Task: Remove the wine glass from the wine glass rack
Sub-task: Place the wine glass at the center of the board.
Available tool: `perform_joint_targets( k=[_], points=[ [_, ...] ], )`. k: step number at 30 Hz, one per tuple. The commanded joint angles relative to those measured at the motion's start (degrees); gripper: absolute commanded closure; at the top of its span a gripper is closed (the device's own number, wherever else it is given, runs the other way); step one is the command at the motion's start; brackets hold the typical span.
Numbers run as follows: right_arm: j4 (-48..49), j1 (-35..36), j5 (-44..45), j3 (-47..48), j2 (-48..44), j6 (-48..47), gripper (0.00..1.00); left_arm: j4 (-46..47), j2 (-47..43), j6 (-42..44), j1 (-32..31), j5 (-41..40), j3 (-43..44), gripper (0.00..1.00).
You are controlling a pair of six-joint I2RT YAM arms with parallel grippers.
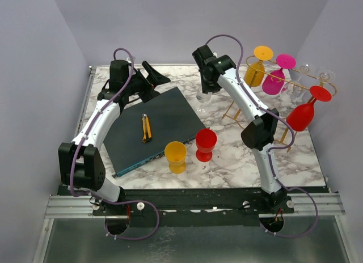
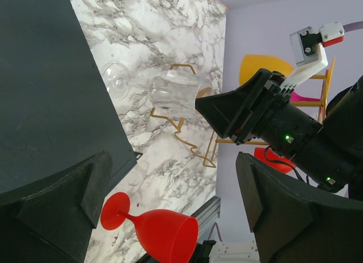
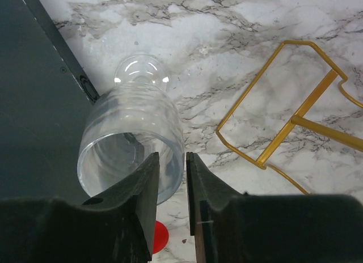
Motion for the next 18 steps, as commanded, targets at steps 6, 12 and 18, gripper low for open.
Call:
perform_joint_targets(
  k=[6,12,18],
  points=[
    [2.36,-0.07,-0.69,3.48,0.61,0.11,0.6,-0.5,-0.92,0.0,-0.07,-0.53,1.27,0.01],
    [3.05,-0.15,-0.18,4.07,0.33,0.08,0.55,-0.38,-0.59,0.2,-0.15,-0.23,1.84,0.01],
    [3.9,-0.15,1.11,4.19,-0.62,0.51,0.53,-0.37,-0.3,0.33,-0.43,0.13,2.42,0.01]
  ],
)
